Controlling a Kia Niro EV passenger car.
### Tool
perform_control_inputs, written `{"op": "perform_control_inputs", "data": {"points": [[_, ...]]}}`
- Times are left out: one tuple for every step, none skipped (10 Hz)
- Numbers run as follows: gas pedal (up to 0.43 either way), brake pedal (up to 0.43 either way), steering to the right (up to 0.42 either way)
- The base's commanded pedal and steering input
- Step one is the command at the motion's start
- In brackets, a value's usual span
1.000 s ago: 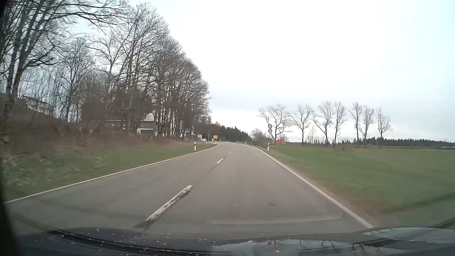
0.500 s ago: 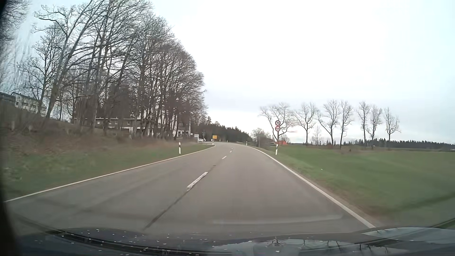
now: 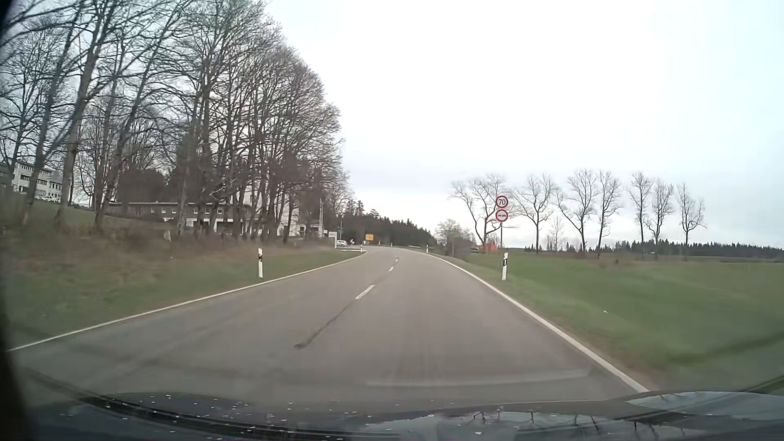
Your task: Follow the waypoints while adhering to traffic rules and regulations
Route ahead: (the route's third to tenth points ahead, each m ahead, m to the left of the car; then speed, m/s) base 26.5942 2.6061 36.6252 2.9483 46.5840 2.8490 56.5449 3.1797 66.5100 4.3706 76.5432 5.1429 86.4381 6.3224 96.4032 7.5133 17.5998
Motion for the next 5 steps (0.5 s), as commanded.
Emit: {"op": "perform_control_inputs", "data": {"points": [[0.169, 0.0, -0.002], [0.169, 0.0, -0.002], [0.169, 0.0, -0.003], [0.169, 0.0, -0.003], [0.169, 0.0, -0.003]]}}
